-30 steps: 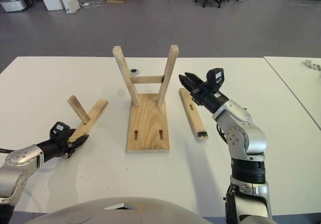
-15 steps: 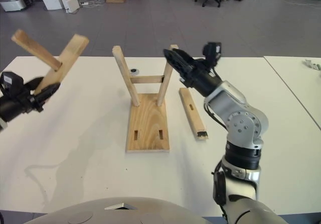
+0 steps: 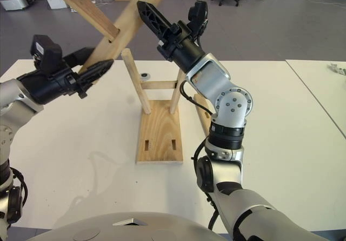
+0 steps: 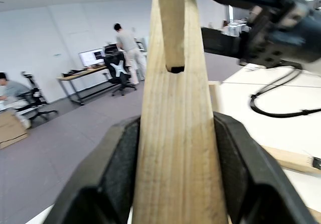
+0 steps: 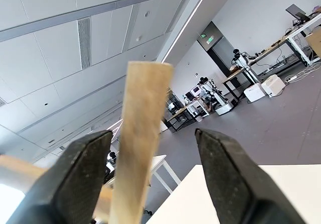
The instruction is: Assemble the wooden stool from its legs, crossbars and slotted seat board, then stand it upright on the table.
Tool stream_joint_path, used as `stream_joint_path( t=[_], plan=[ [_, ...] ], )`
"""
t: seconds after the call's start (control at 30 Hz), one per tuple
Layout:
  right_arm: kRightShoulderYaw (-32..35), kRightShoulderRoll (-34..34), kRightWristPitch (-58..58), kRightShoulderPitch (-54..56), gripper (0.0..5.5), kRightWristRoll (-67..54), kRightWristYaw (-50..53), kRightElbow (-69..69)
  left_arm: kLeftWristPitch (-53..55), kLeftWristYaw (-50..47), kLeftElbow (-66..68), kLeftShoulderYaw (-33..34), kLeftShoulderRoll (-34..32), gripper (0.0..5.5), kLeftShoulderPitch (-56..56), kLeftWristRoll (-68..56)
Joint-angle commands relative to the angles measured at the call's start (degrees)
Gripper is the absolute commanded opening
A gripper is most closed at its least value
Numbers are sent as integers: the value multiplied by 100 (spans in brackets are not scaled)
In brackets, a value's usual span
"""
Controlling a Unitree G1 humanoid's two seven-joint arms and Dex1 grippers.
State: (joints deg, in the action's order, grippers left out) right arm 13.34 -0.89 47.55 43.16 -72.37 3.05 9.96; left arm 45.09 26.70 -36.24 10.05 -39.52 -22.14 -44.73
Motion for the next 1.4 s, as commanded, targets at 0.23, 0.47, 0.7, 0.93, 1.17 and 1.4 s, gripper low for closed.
stream_joint_path(
  t=[0.23,0.47,0.7,0.93,1.17,1.4],
  plan=[
    [59,80,-56,-378,172,-658,792,535,58,31,-293,-345,36,203,-44,-46],
    [260,-139,-360,-1568,124,-1902,1571,1455,141,137,-757,-667,132,203,354,-256],
    [496,-1014,-534,-3653,104,-1693,1552,2647,-372,399,-473,-1626,-40,314,1791,846],
    [1103,-1787,-825,-5223,104,-1595,1253,2823,-1276,672,352,-1768,-371,426,2858,2120],
    [806,-1867,-1178,-5452,103,-704,1094,2725,-1492,695,997,-2386,-478,536,2799,3401],
    [460,-1546,-1550,-5276,103,0,1099,2482,-1312,807,1063,-2546,-122,536,2453,3552]
  ],
)
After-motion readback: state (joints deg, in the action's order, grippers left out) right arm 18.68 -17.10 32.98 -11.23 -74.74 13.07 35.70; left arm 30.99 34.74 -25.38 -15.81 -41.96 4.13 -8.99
